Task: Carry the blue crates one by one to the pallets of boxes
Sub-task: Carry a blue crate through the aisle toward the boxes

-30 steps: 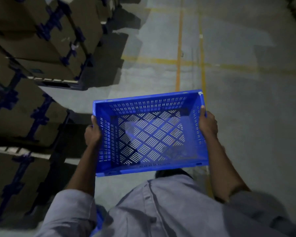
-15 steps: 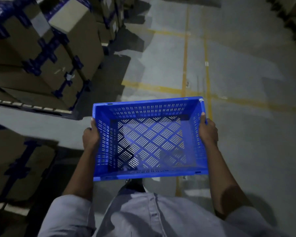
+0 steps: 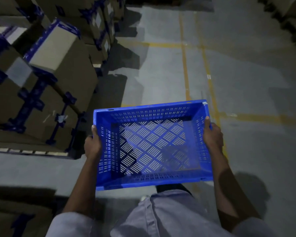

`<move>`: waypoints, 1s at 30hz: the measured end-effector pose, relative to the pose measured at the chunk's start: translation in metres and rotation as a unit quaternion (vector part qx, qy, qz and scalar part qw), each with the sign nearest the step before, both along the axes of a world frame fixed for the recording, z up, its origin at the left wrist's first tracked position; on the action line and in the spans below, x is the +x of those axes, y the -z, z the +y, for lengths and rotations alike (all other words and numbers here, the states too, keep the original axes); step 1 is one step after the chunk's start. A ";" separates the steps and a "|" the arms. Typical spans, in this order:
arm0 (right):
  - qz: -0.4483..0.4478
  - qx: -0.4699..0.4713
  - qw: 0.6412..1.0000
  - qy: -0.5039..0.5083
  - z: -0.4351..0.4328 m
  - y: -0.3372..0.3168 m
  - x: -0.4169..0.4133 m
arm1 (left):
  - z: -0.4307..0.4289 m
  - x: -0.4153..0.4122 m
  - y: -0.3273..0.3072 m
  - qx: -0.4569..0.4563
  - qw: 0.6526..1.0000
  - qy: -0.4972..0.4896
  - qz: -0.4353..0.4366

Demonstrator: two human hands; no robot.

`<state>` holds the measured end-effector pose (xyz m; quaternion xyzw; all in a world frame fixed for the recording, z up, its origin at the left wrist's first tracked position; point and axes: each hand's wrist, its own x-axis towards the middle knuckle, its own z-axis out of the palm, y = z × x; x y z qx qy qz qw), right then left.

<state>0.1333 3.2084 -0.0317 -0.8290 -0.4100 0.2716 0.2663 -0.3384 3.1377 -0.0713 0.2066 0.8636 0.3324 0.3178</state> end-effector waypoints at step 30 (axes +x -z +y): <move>0.017 0.006 1.000 0.020 0.795 0.001 -0.079 | 0.828 -0.090 0.009 0.006 1.000 0.024 -0.016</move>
